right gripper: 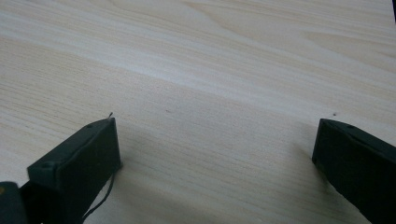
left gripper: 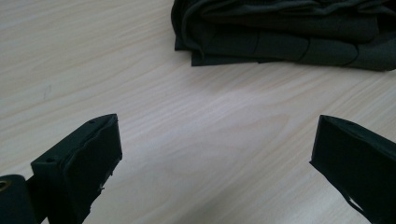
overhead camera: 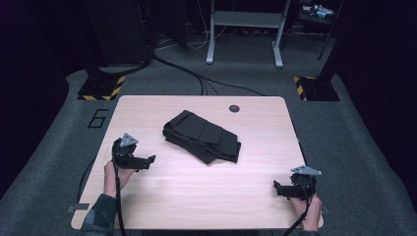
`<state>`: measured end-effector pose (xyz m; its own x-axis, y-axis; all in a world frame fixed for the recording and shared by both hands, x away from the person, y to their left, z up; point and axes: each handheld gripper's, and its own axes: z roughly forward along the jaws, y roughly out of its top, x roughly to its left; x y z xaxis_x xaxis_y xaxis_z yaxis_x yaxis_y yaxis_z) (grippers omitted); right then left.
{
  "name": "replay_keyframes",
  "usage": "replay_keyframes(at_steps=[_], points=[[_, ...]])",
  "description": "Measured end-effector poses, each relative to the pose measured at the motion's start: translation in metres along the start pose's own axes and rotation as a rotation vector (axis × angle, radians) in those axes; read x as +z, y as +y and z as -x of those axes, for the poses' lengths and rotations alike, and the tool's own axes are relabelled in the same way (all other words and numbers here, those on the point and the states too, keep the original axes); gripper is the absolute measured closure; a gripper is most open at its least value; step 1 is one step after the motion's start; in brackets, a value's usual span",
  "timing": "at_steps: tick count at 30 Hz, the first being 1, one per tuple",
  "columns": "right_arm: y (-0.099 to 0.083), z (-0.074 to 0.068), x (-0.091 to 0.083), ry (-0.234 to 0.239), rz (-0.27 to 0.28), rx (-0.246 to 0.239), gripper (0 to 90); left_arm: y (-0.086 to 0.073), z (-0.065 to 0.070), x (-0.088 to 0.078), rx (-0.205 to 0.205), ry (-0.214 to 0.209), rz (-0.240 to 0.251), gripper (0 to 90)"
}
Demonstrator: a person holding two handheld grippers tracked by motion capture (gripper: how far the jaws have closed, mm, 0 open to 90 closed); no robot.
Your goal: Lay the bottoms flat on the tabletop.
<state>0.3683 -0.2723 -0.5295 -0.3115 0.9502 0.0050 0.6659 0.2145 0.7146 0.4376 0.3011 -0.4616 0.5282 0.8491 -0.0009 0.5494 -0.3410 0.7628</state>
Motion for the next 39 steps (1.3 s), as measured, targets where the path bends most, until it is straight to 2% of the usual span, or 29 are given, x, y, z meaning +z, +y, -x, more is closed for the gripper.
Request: replay_keyframes(at_steps=[2,6,10,12,14,15,19,22,26,27,28,30,32,35,39], points=[[0.0,0.0,0.0,0.0,0.0,0.0,0.1,0.003,0.001,0.001,0.008,0.001,0.001,1.8],[0.0,0.0,0.0,0.0,0.0,0.0,0.1,0.025,0.006,0.012,0.049,-0.016,-0.002,2.1],[0.0,0.0,0.0,0.0,0.0,-0.001,0.1,0.039,0.009,0.022,0.08,-0.036,-0.014,2.2],[0.0,0.0,0.0,0.0,0.001,0.0,0.1,0.042,0.01,0.025,0.082,-0.044,-0.015,2.1],[0.0,0.0,0.0,0.0,0.001,0.0,0.1,0.05,0.013,0.031,0.103,-0.053,-0.03,2.3],[0.0,0.0,0.0,0.0,0.001,0.0,0.2,0.052,0.015,0.035,0.097,-0.056,-0.021,2.4],[0.0,0.0,0.0,0.0,0.001,0.0,0.1,0.059,0.018,0.041,0.119,-0.051,-0.023,2.4],[0.0,0.0,0.0,0.0,0.001,-0.001,0.2,0.069,0.017,0.05,0.109,-0.065,-0.022,2.3],[0.0,0.0,0.0,0.001,0.001,0.0,0.2,0.08,0.015,0.061,0.105,-0.067,-0.035,2.5],[0.0,0.0,0.0,0.001,0.001,0.0,0.2,0.081,0.015,0.064,0.106,-0.058,-0.025,2.8],[0.0,0.0,0.0,0.001,0.001,0.0,0.2,0.083,0.014,0.067,0.115,-0.058,-0.039,3.1],[0.0,0.0,0.0,0.001,0.001,0.0,0.2,0.088,0.013,0.073,0.106,-0.07,-0.05,3.0],[0.0,0.0,0.0,0.001,0.001,-0.001,0.2,0.092,0.013,0.081,0.111,-0.049,-0.044,3.5],[0.0,0.0,0.0,0.001,0.001,-0.001,0.2,0.097,0.011,0.092,0.104,-0.062,-0.08,3.5],[0.0,0.0,0.0,0.001,0.001,-0.001,0.2,0.099,0.01,0.106,0.109,-0.047,-0.095,5.3]])
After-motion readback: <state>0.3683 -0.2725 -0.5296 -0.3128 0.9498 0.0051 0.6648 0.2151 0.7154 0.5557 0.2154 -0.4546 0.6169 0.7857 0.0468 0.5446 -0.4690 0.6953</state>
